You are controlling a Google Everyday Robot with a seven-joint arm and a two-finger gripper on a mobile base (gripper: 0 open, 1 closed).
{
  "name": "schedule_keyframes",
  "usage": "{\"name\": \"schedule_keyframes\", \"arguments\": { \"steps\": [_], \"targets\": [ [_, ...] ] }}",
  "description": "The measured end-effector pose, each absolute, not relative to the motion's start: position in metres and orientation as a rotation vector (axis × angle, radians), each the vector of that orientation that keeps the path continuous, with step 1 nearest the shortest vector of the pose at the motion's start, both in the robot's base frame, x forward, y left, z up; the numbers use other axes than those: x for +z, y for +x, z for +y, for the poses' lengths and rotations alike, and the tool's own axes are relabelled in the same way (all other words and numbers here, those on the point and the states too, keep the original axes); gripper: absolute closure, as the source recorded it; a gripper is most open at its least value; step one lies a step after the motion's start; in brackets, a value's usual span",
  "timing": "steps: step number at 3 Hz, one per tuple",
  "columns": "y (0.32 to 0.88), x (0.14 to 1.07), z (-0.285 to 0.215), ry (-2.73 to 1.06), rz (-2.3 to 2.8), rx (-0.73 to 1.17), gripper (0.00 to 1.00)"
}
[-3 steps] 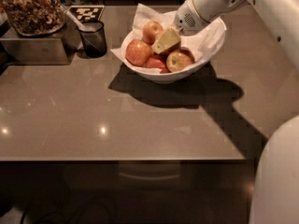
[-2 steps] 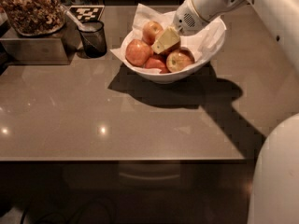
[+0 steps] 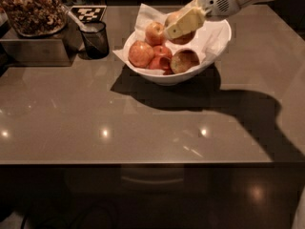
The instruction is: Pick apple from white bowl
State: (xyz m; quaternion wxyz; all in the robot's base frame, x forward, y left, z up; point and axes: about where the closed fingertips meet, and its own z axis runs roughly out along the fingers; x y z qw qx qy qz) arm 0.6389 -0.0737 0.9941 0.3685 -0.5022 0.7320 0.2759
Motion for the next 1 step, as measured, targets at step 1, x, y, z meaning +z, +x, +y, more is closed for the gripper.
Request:
{"name": "schedule_keyframes", "arguments": {
  "steps": [1],
  "targets": [
    [0.6128, 1.0321, -0.0770, -1.348, 1.714, 0.817, 1.00]
  ]
}}
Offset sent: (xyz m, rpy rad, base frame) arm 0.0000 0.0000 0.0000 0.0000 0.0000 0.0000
